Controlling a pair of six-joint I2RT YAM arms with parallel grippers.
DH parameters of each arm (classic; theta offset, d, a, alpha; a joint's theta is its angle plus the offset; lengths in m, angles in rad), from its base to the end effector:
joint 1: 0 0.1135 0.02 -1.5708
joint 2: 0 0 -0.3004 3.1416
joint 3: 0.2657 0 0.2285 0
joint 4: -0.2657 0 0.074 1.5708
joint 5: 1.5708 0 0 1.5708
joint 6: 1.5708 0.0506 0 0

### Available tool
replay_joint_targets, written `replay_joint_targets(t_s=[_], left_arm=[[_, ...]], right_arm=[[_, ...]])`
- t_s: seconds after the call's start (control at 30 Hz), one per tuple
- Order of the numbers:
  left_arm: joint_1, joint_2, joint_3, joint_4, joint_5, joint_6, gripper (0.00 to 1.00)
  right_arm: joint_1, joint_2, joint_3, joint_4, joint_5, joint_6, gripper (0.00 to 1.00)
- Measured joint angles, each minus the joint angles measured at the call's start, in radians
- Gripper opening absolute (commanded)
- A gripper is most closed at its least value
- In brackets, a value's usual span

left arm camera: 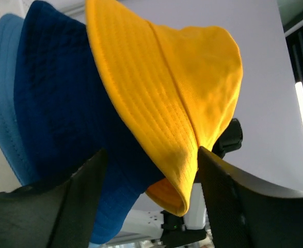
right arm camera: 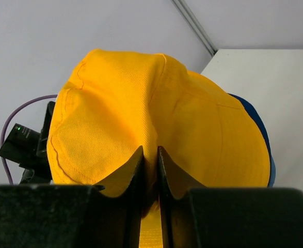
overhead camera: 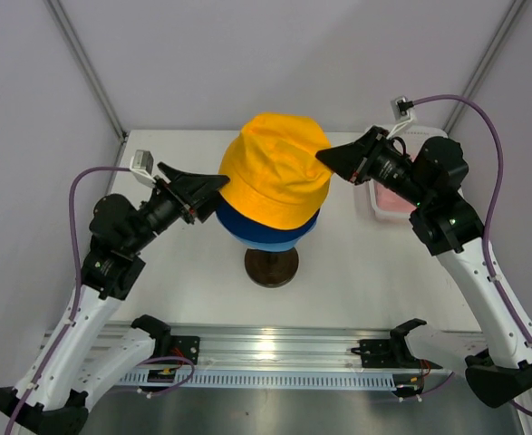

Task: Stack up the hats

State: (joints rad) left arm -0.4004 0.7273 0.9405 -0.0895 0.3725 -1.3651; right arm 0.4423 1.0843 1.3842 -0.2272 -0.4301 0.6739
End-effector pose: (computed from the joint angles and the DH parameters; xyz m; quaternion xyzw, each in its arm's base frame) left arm 0.1020 -0.0632 0.4335 -0.1788 0.6407 -0.6468 0.3730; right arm 0.1646 0.1013 0.5102 -0.0784 0.6789 0.5022 0.5300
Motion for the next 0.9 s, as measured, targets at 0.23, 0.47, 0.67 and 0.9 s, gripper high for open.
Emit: replay_joint_targets(t_s=[0.23, 0.47, 0.67, 0.9], left_arm=[[-0.022, 0.045, 0.007, 0.025, -0.019, -0.008, 0.11], [-0.024, 0.077, 0.003, 0.067, -0.022, -0.005, 0.01], [-0.024, 0.037, -0.021, 0.055, -0.054, 0.012, 0.01], [-0.026, -0.067, -0.03, -0.063, -0.171, 0.086, 0.01]], right_arm=[[0.0, -0.01, -0.011, -0.025, 0.03, -0.021, 0.33], [-0.003, -0.056, -0.012, -0.106, 0.116, -0.062, 0.71], [-0.093, -0.142, -0.028, -0.162, 0.188, -0.051, 0.91], [-0.158, -0.243, -0.193, -0.082, 0.196, 0.046, 0.86]])
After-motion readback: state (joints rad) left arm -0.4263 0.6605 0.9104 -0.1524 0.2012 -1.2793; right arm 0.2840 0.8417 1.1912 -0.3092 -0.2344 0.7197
